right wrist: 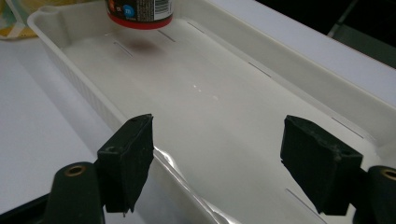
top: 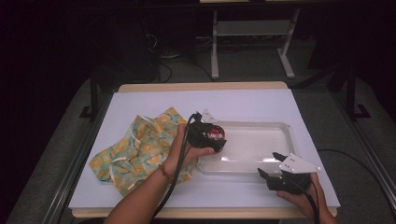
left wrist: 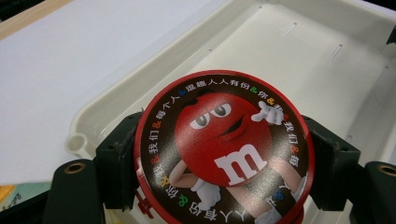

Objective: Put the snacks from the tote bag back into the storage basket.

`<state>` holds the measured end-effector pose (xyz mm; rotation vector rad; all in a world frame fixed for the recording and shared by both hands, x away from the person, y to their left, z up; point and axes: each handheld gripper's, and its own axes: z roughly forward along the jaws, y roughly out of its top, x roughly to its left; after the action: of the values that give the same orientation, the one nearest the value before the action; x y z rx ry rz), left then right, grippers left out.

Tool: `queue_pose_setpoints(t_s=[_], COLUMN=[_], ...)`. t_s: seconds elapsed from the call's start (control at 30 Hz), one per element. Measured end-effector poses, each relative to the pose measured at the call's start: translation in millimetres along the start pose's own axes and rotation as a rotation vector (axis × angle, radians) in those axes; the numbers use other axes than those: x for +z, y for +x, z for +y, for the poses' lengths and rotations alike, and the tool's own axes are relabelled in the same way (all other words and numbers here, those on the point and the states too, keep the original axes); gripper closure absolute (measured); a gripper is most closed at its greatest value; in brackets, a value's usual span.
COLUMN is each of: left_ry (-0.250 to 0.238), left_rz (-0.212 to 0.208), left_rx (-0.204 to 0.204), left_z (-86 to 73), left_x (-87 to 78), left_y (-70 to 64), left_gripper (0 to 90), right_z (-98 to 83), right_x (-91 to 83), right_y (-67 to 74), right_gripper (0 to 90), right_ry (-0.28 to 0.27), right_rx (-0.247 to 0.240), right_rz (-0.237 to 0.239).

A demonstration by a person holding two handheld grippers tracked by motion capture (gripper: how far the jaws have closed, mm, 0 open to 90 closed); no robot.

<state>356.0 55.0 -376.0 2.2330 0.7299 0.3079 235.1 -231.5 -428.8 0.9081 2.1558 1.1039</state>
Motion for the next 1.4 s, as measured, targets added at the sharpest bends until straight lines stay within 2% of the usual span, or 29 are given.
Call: queue_pose_setpoints(t_s=[0.43,0.63,0.77,1.4], left_ry=[0.019,0.021,0.025,0.054], left_rz=[0.002,0.005,-0.001,0.010], left_rx=[0.007,-0.012,-0.040,-0.069], left_z=[-0.5,-2.0,-4.8,-14.4], left_x=[10.2,14.0,16.9,31.0], left_y=[-5.2,-5.0,-4.2,-2.4], left_gripper=[25.4,25.4,25.4,25.3], right_z=[-0.1,-0.3,-0.3,-0.2], right_x=[0.3,0.4,0.8,0.9], right_y=[0.1,0.1,0.1,0.3], right_gripper=[25.0,25.0,25.0,25.0], right_ry=[0.002,0.006,0.005,0.006], right_rx=[-0.001,-0.004,0.001,0.001], right_rz=[0.002,0.003,0.002,0.004])
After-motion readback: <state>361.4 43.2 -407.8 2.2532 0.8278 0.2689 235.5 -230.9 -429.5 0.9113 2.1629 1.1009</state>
